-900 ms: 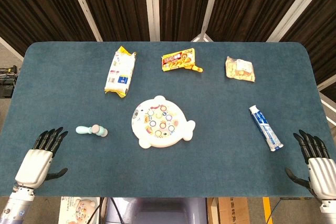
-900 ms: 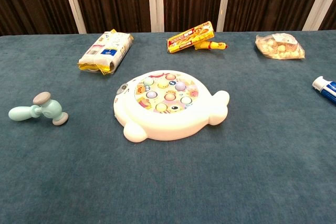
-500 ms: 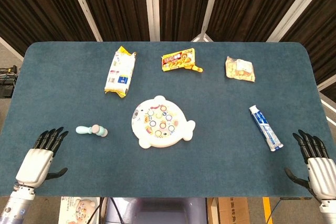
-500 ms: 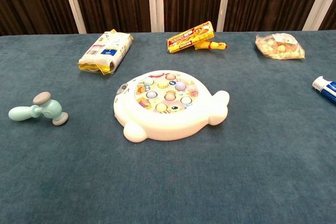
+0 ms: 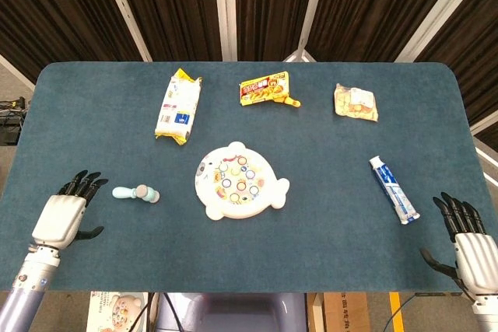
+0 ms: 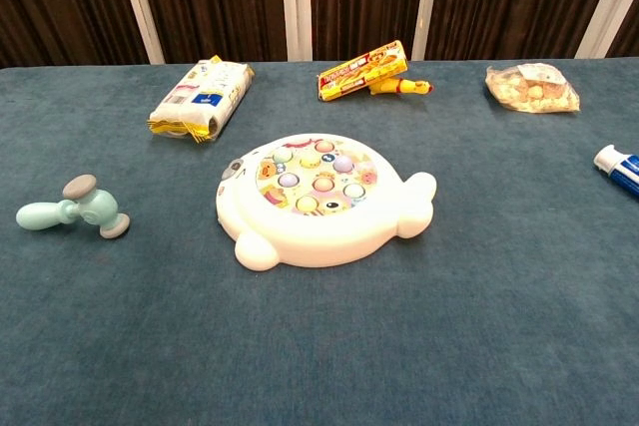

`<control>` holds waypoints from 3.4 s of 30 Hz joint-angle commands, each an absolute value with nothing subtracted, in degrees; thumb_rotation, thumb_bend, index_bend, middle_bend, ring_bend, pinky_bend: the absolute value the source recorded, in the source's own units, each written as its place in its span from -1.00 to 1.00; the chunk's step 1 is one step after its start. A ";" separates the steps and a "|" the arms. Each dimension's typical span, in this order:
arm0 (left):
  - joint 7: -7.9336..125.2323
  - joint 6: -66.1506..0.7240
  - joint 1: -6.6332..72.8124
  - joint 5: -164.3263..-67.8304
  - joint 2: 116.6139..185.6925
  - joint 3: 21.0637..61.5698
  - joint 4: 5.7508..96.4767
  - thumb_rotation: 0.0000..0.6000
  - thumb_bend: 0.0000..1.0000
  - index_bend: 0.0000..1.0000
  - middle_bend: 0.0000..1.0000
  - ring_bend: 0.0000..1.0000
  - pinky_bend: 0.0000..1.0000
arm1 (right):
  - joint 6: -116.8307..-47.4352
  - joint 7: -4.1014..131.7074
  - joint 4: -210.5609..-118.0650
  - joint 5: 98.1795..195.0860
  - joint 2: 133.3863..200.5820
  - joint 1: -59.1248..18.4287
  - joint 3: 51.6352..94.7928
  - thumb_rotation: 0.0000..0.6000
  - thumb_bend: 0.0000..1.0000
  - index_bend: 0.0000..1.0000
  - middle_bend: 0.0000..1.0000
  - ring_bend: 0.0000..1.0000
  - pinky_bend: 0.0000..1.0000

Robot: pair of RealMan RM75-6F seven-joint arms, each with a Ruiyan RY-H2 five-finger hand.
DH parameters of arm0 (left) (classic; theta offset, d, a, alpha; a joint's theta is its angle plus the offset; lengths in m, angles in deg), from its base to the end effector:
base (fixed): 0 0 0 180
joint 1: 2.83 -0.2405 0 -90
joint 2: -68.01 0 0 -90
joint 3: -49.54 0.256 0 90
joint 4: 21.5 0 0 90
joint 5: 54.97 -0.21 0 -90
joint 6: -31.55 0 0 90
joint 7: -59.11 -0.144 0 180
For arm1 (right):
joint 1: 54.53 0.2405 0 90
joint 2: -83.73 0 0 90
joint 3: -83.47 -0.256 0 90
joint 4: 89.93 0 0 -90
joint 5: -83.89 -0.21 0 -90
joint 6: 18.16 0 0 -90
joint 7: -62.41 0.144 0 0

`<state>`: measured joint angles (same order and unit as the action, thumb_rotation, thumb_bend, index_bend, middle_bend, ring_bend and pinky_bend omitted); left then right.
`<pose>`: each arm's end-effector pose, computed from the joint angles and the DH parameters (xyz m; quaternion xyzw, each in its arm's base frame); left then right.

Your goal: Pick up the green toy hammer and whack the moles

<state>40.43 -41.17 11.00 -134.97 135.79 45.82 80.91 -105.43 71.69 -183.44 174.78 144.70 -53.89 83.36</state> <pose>-0.2552 0.2188 0.1009 -0.6747 -0.3852 -0.3365 0.5320 -0.3135 -0.1477 0.1683 0.5803 -0.4327 0.4154 0.5508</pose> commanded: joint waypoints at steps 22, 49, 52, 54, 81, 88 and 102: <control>22.74 -28.55 27.32 -108.53 142.87 39.57 76.57 1.00 -0.41 -0.22 -0.37 -0.56 -0.31 | -103.93 72.38 -183.87 173.51 144.62 -53.43 83.19 1.00 -0.50 -1.00 -1.00 -1.00 -1.00; 18.67 -30.27 32.51 -100.59 148.98 42.18 74.27 1.00 -0.13 -0.05 -0.40 -0.58 -0.39 | -103.77 72.89 -184.02 173.52 144.53 -53.36 83.24 1.00 -0.50 -1.00 -1.00 -1.00 -1.00; 18.58 -30.37 32.70 -100.20 149.21 42.47 74.21 1.00 -0.09 -0.04 -0.39 -0.58 -0.39 | -103.79 72.97 -184.06 173.59 144.50 -53.36 83.27 1.00 -0.50 -1.00 -1.00 -1.00 -1.00; 18.68 -30.47 32.80 -100.04 149.37 42.52 74.12 1.00 -0.08 -0.04 -0.39 -0.58 -0.39 | -103.83 73.01 -184.07 173.61 144.49 -53.37 83.26 1.00 -0.50 -1.00 -1.00 -1.00 -1.00; 19.59 -31.57 33.66 -98.72 150.68 43.74 73.47 1.00 0.26 0.08 -0.32 -0.58 -0.38 | -103.86 73.34 -184.22 173.47 144.38 -53.41 83.24 1.00 -0.50 -1.00 -1.00 -1.00 -1.00; 20.53 -32.21 33.74 -99.78 150.69 43.49 73.39 1.00 0.45 0.14 -0.20 -0.48 -0.26 | -103.82 73.27 -184.20 173.42 144.41 -53.40 83.21 1.00 -0.50 -1.00 -1.00 -1.00 -1.00; 21.95 -33.57 34.20 -103.15 149.14 42.56 75.40 1.00 0.52 0.21 -0.03 -0.30 -0.07 | -103.86 73.33 -184.28 173.28 144.34 -53.45 83.17 1.00 -0.50 -1.00 -1.00 -1.00 -1.00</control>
